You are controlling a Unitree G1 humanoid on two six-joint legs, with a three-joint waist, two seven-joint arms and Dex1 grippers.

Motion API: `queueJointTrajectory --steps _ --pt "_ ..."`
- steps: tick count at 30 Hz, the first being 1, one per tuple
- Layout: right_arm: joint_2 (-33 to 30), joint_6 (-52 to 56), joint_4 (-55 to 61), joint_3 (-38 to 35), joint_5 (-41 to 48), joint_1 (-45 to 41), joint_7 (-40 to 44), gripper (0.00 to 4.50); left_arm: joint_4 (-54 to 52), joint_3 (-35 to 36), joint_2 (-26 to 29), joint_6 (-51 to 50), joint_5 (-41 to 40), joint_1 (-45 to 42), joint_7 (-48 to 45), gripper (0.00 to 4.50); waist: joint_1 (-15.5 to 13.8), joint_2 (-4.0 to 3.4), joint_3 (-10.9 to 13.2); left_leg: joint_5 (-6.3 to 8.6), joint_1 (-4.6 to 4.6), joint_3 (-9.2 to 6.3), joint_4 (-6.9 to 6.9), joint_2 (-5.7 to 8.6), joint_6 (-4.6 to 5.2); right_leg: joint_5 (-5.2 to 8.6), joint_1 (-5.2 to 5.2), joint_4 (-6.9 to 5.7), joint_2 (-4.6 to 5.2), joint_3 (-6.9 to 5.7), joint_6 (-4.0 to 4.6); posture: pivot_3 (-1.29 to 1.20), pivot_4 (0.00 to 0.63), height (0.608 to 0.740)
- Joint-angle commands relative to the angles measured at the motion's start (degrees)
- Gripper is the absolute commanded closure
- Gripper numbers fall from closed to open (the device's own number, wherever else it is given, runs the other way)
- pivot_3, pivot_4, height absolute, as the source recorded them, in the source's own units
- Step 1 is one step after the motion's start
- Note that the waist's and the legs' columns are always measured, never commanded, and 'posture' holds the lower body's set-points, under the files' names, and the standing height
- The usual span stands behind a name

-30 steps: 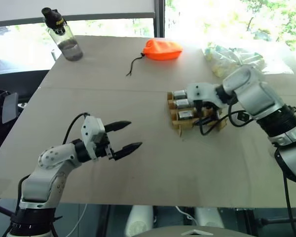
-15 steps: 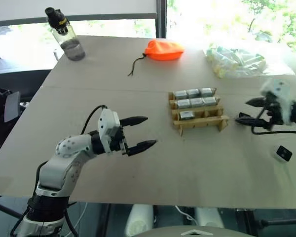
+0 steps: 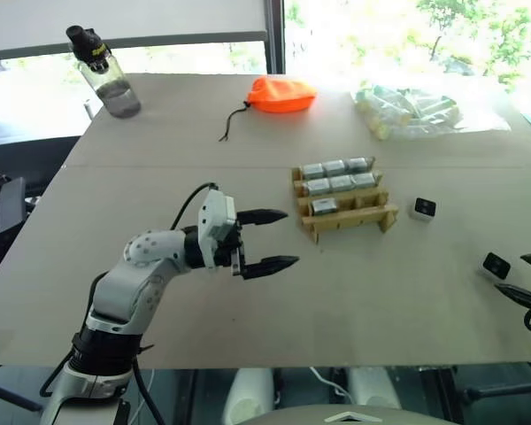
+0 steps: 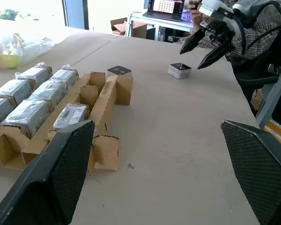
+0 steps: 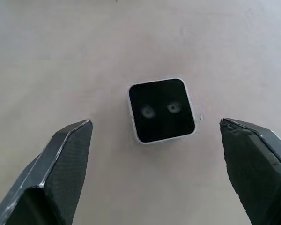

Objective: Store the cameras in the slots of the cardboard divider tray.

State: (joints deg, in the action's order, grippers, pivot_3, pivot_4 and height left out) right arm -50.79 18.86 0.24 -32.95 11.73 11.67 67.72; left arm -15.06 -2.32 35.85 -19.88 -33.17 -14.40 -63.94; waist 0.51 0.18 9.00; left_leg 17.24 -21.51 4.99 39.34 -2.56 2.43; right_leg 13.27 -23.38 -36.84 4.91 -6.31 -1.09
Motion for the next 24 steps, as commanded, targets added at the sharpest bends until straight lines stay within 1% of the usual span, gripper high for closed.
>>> queueJointTrajectory --steps 1,9,12,17,24 --pt "-2.3 -2.3 -3.4 2.8 0.7 -2.7 0.3 0.21 -1.6 0.7 0.2 0.4 -0.1 0.0 -0.1 0.00 -0.1 0.00 0.0 0.00 -0.01 0.00 0.00 0.00 0.00 0.00 -0.01 0.00 0.00 0.00 0.00 0.00 0.150 0.726" --pt "-5.1 -4.4 -10.9 10.8 0.6 -9.6 2.3 0.21 -4.1 1.1 1.7 1.9 1.1 3.1 -0.1 0.00 -1.0 0.01 0.0 0.00 -0.05 -0.01 0.01 -0.03 0.00 0.00 -0.03 0.02 0.02 -0.09 0.00 0.00 0.150 0.726" --pt "-5.6 -4.5 -13.0 12.2 1.2 -11.6 2.8 0.21 -4.5 1.3 2.2 3.1 1.6 4.0 -0.7 0.00 -1.3 0.00 0.0 0.00 -0.05 0.00 0.02 -0.03 0.00 -0.01 -0.03 0.02 0.03 -0.09 0.00 0.00 0.150 0.726" --pt "-7.6 -2.9 -14.2 14.5 1.7 -12.4 4.9 0.21 -5.7 1.4 3.6 5.6 0.4 6.1 -5.1 0.00 -1.4 0.00 0.0 0.00 -0.12 -0.03 0.02 -0.04 0.00 0.00 -0.05 0.04 0.05 -0.16 0.00 0.00 0.150 0.726" --pt "-9.6 -2.3 -14.4 14.6 1.9 -10.9 5.9 0.21 -5.7 2.2 3.9 7.7 -1.0 6.9 -8.7 0.00 -1.4 -0.01 0.0 0.00 -0.13 -0.05 0.03 -0.07 0.00 0.00 -0.05 0.04 0.05 -0.19 0.00 0.00 0.150 0.726"
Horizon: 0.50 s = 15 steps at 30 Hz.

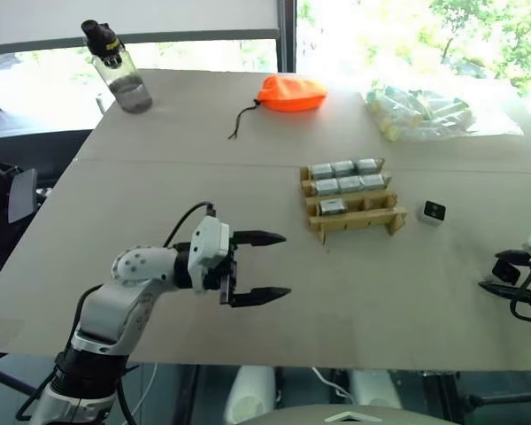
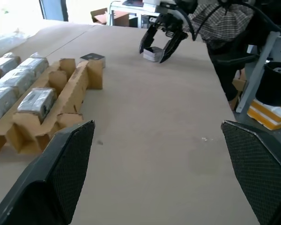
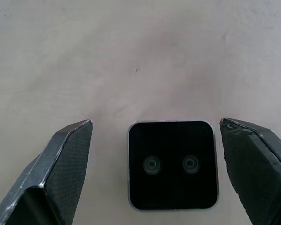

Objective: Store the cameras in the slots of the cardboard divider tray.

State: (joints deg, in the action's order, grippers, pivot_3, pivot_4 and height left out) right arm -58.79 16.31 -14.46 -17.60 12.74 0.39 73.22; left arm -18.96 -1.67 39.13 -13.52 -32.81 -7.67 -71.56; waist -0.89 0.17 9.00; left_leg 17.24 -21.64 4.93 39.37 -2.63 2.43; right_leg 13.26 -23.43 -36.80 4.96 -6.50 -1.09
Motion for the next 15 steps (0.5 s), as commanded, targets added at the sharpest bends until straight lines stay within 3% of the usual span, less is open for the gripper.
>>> queueJointTrajectory --steps 1,3,4,6,9,10,15 --pt "-1.8 0.4 0.3 -0.7 0.8 0.5 0.4 0.21 -1.7 1.5 0.5 1.6 -1.5 0.0 -1.5 0.00 0.0 0.00 0.0 0.00 0.00 0.01 0.00 0.00 0.00 0.00 0.00 0.00 0.00 0.01 0.00 0.00 0.150 0.726" --pt "-2.2 0.7 0.5 -0.8 1.0 1.1 0.6 0.21 -1.9 1.5 0.3 1.7 -1.9 0.1 -2.1 0.00 0.0 0.00 0.0 0.00 0.00 0.02 0.00 0.00 0.00 0.00 0.00 0.00 0.00 0.01 0.00 0.00 0.150 0.726" --pt "-2.4 0.8 0.6 -0.9 1.1 1.3 0.9 0.44 -2.0 1.5 0.3 1.6 -2.0 0.1 -2.2 0.00 0.0 0.00 0.0 0.00 0.00 0.03 0.00 -0.01 0.00 0.00 0.00 0.00 0.00 0.02 0.00 0.00 0.150 0.726" --pt "-2.4 1.2 0.6 -1.3 1.7 1.1 0.7 1.04 -1.9 1.4 0.2 1.6 -1.9 0.0 -2.3 0.00 0.0 0.00 0.0 0.00 -0.01 0.01 0.00 -0.01 0.00 0.00 0.00 0.00 0.00 0.00 0.00 0.00 0.150 0.726" --pt "-2.5 1.4 1.0 -1.5 2.3 1.0 0.6 2.44 -1.7 1.2 0.1 1.7 -1.8 -0.3 -2.4 0.00 0.0 0.00 0.0 0.00 0.00 0.01 0.00 -0.01 0.00 0.00 0.00 0.00 0.00 0.01 0.00 0.00 0.150 0.726" --pt "-2.6 1.3 1.2 -1.5 2.4 1.2 0.6 2.61 -1.8 1.2 0.1 1.7 -1.8 -0.2 -2.4 0.00 0.0 0.00 0.0 0.00 0.00 0.01 0.00 -0.01 0.00 0.00 0.00 0.00 0.00 0.01 0.00 0.00 0.150 0.726" --pt "-2.5 -2.6 3.1 -1.6 1.8 1.3 -0.5 2.61 -1.1 0.7 -0.1 -5.8 -1.9 -1.4 3.9 0.00 0.0 0.00 0.0 0.00 -0.01 -0.01 0.00 -0.01 0.00 0.00 0.00 0.00 0.00 0.01 -0.01 0.00 0.150 0.726"
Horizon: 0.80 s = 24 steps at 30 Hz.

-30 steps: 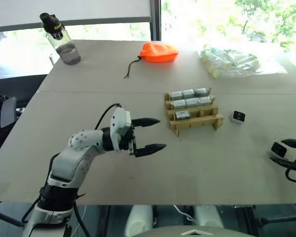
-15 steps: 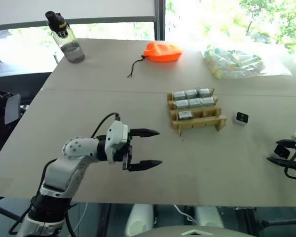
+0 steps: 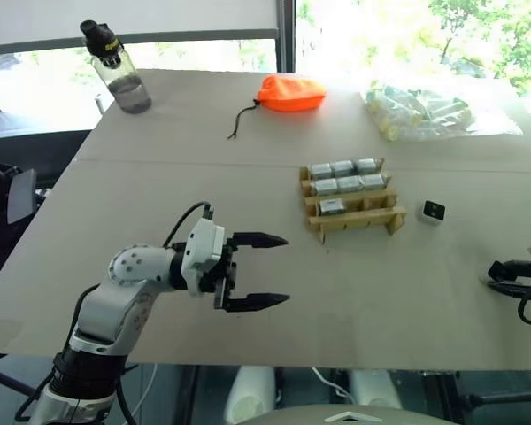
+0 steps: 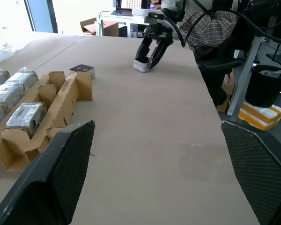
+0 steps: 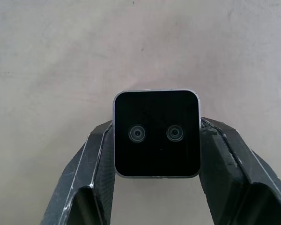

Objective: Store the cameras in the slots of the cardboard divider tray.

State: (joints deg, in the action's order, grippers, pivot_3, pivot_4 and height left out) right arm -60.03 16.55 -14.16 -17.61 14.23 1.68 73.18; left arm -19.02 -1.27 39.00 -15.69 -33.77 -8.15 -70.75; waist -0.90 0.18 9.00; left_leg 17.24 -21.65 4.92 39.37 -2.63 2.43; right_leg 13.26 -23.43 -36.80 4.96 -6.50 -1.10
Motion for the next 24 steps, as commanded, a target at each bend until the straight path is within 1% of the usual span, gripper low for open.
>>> queueJointTrajectory --steps 1,4,6,8,11,14,17,20,22,24 --pt "-1.2 -3.7 4.6 -1.4 0.0 0.0 -0.9 2.61 -1.0 0.1 0.2 -5.6 -1.6 -1.1 3.7 0.00 0.0 0.00 0.0 0.00 0.01 0.01 0.00 0.00 0.00 0.00 0.00 -0.01 0.00 0.01 0.00 0.00 0.150 0.726" --pt "-1.0 -9.3 13.7 1.6 -3.2 -0.4 -2.9 2.61 -0.4 -1.1 -0.3 -10.6 -0.7 -2.8 7.4 0.00 0.2 0.00 0.0 0.00 0.02 0.03 0.00 -0.05 0.00 0.00 -0.01 -0.02 -0.01 0.04 -0.01 0.00 0.150 0.726" --pt "1.7 -15.5 19.1 4.9 -4.8 -3.1 -4.9 2.61 -0.9 -2.1 -1.8 -13.0 -1.9 -4.8 8.5 0.00 0.2 0.01 0.0 0.00 0.03 0.02 0.00 -0.06 0.00 0.01 -0.01 -0.02 -0.02 0.04 -0.02 0.00 0.150 0.726" --pt "2.8 -21.8 20.8 7.6 -8.0 -4.2 -6.5 2.61 -0.7 -2.6 -3.5 -16.1 -3.3 -7.3 10.2 0.00 0.0 0.02 0.0 0.00 0.03 0.01 0.02 -0.08 -0.01 0.09 -0.01 -0.03 -0.05 0.05 -0.15 0.00 0.150 0.726" --pt "4.8 -32.2 21.6 12.0 -13.3 -7.4 -9.9 2.61 0.7 -4.7 -5.7 -20.2 -2.8 -12.5 12.7 0.00 -0.5 0.06 0.0 0.00 -0.08 -0.12 0.06 -0.02 -0.01 0.04 -0.01 -0.02 0.03 0.02 -0.07 0.00 0.150 0.726" --pt "7.3 -36.5 24.0 15.5 -15.5 -11.1 -12.4 2.61 2.9 -6.9 -8.1 -22.3 -1.7 -17.6 14.1 0.00 -0.5 0.11 0.1 0.00 -0.13 -0.12 0.13 0.06 -0.01 0.04 -0.01 0.00 0.06 -0.10 -0.08 0.00 0.150 0.726" --pt "10.1 -38.4 27.2 19.6 -19.3 -16.1 -15.0 2.61 6.3 -10.5 -11.0 -23.9 3.0 -23.3 18.4 0.00 -0.3 0.11 0.1 -0.02 -0.11 -0.12 0.12 0.22 -0.03 0.04 0.00 -0.02 0.05 -0.11 -0.08 0.00 0.150 0.726" --pt "13.8 -41.8 28.3 24.2 -27.6 -21.0 -19.5 2.61 10.6 -12.5 -14.5 -26.3 4.0 -28.5 19.5 0.00 0.0 0.12 0.1 -0.04 -0.10 -0.15 0.13 0.23 -0.06 0.04 0.00 -0.04 0.04 -0.12 -0.07 0.00 0.150 0.726" --pt "15.3 -44.9 27.4 25.7 -32.8 -22.7 -23.3 2.61 13.2 -13.5 -15.8 -27.5 4.8 -30.9 19.6 0.00 0.0 0.12 0.1 -0.04 -0.10 -0.15 0.13 0.23 -0.07 0.04 0.00 -0.04 0.04 -0.12 -0.08 0.00 0.150 0.726" --pt "15.5 -47.7 26.4 26.4 -38.2 -23.3 -27.1 2.61 15.6 -14.5 -16.4 -27.8 5.9 -32.8 19.0 0.00 0.0 0.12 0.1 -0.04 -0.13 -0.13 0.12 0.24 -0.07 0.04 -0.03 -0.03 0.04 -0.13 -0.08 0.00 0.150 0.726"
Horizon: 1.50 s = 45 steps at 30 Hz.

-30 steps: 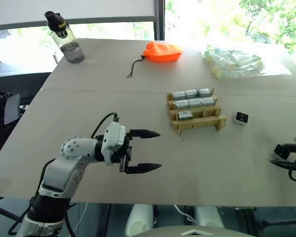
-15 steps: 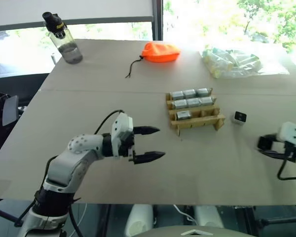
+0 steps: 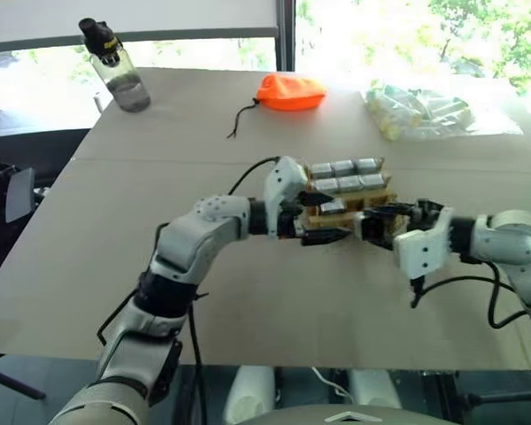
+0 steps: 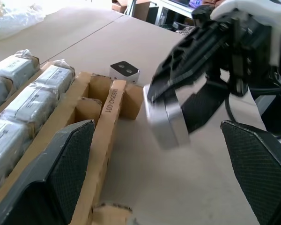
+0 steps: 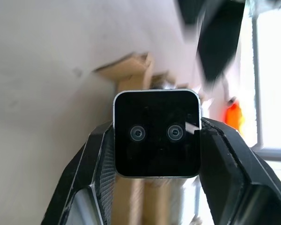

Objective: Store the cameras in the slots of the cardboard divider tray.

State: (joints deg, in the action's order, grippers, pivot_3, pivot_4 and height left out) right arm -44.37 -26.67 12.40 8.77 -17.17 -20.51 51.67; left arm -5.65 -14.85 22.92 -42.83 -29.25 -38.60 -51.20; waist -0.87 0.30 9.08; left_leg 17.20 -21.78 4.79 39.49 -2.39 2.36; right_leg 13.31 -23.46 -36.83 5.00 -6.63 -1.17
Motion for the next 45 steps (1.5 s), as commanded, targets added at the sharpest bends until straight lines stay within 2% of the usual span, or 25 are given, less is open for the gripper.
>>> queueJointTrajectory --steps 1,4,8,12,15,27,30,36,38,39,42,43,45 --pt "-0.4 -6.0 -0.6 0.5 -8.6 -1.2 -7.0 2.61 3.1 -1.2 -0.4 -1.7 1.0 -3.4 -1.4 0.00 -0.1 0.00 0.0 0.00 -0.02 0.00 -0.01 0.01 0.00 0.00 -0.01 0.01 0.01 -0.01 0.00 0.00 0.150 0.726" --pt "-0.9 -8.6 -1.9 1.8 -12.4 -2.2 -9.2 2.61 5.7 -2.6 0.0 -5.8 0.6 -7.0 -3.9 0.00 -0.1 0.01 0.0 0.00 -0.08 0.09 0.01 0.03 0.00 0.00 -0.02 0.03 0.03 -0.06 -0.01 0.00 0.150 0.726" --pt "-0.9 -10.5 -3.9 3.2 -16.5 -5.3 -11.6 2.61 9.4 -6.3 1.0 -5.0 4.4 -10.7 -6.7 0.00 0.1 0.01 0.0 -0.02 -0.03 0.21 0.02 0.04 -0.03 0.01 -0.02 -0.02 0.02 -0.04 -0.01 0.00 0.150 0.726" --pt "-0.4 -10.8 -5.4 4.4 -17.8 -6.7 -12.6 2.61 11.2 -7.0 0.2 -8.8 4.1 -12.8 -8.4 0.00 0.1 0.01 0.0 -0.03 -0.03 0.21 0.01 0.02 -0.05 0.01 -0.02 -0.02 0.00 -0.02 -0.01 0.00 0.150 0.726" --pt "-0.4 -11.3 -6.2 5.4 -18.6 -7.3 -13.0 2.61 12.1 -8.7 0.2 -7.1 6.8 -13.0 -8.6 0.00 0.1 0.01 0.0 -0.03 -0.07 0.22 0.00 0.02 -0.05 0.01 -0.04 0.01 0.01 -0.03 0.00 0.00 0.150 0.726" --pt "-0.8 -12.5 -8.3 7.1 -19.1 -9.1 -13.3 2.61 12.0 -7.1 -2.2 -12.8 7.4 -14.7 -6.0 0.00 0.1 0.01 0.0 -0.03 -0.05 0.15 0.05 0.01 -0.04 0.01 -0.04 -0.04 0.02 -0.02 0.00 0.00 0.150 0.726" --pt "-0.6 -12.6 -8.4 7.5 -18.8 -9.2 -13.0 2.61 12.3 -6.8 -2.6 -12.5 7.7 -14.7 -5.4 0.82 0.1 0.01 0.0 -0.03 -0.04 0.09 0.05 0.01 -0.04 0.01 -0.03 -0.04 0.02 0.01 0.00 0.00 0.150 0.726" --pt "-0.6 -12.4 -8.6 7.8 -18.3 -9.6 -13.0 2.61 12.7 -6.7 -2.5 -12.8 7.7 -14.8 -5.6 3.66 0.1 0.01 0.0 -0.03 -0.06 0.02 0.05 0.01 -0.04 0.01 -0.04 -0.04 0.02 -0.01 0.00 0.00 0.150 0.726" --pt "-0.4 -11.6 -8.5 7.5 -17.5 -9.4 -12.6 2.61 12.2 -6.9 -2.4 -12.8 7.8 -14.4 -5.7 3.75 0.1 0.01 0.0 -0.03 -0.08 0.02 0.05 0.02 -0.04 0.01 -0.04 -0.03 0.03 -0.03 0.00 0.00 0.150 0.726" --pt "-0.3 -11.2 -8.4 7.4 -17.2 -9.3 -12.5 1.57 12.1 -6.9 -2.5 -12.8 7.8 -14.3 -5.7 3.75 0.1 0.01 0.0 -0.03 -0.08 0.02 0.05 0.02 -0.04 0.01 -0.04 -0.03 0.03 -0.04 0.00 0.00 0.150 0.726" --pt "0.3 -9.3 -7.2 6.9 -15.5 -8.6 -12.2 0.26 12.2 -6.9 -2.6 -12.8 7.9 -14.3 -5.8 3.75 0.1 0.01 0.0 -0.03 -0.07 0.01 0.05 0.02 -0.05 0.01 -0.04 -0.03 0.03 -0.03 0.00 0.00 0.150 0.726" --pt "0.3 -9.0 -7.1 6.9 -15.3 -8.6 -12.2 0.00 12.4 -6.9 -2.7 -12.7 7.9 -14.3 -5.9 3.75 0.1 0.01 0.0 -0.03 -0.07 0.01 0.05 0.02 -0.04 0.01 -0.04 -0.04 0.03 -0.03 0.00 0.00 0.150 0.726" --pt "0.1 -7.8 -7.0 6.8 -15.1 -8.2 -11.9 0.00 12.8 -6.8 -2.8 -12.4 8.0 -14.5 -6.1 3.75 0.1 0.01 0.0 -0.03 -0.07 0.01 0.05 0.02 -0.04 0.01 -0.04 -0.04 0.03 -0.04 0.00 0.00 0.150 0.726"
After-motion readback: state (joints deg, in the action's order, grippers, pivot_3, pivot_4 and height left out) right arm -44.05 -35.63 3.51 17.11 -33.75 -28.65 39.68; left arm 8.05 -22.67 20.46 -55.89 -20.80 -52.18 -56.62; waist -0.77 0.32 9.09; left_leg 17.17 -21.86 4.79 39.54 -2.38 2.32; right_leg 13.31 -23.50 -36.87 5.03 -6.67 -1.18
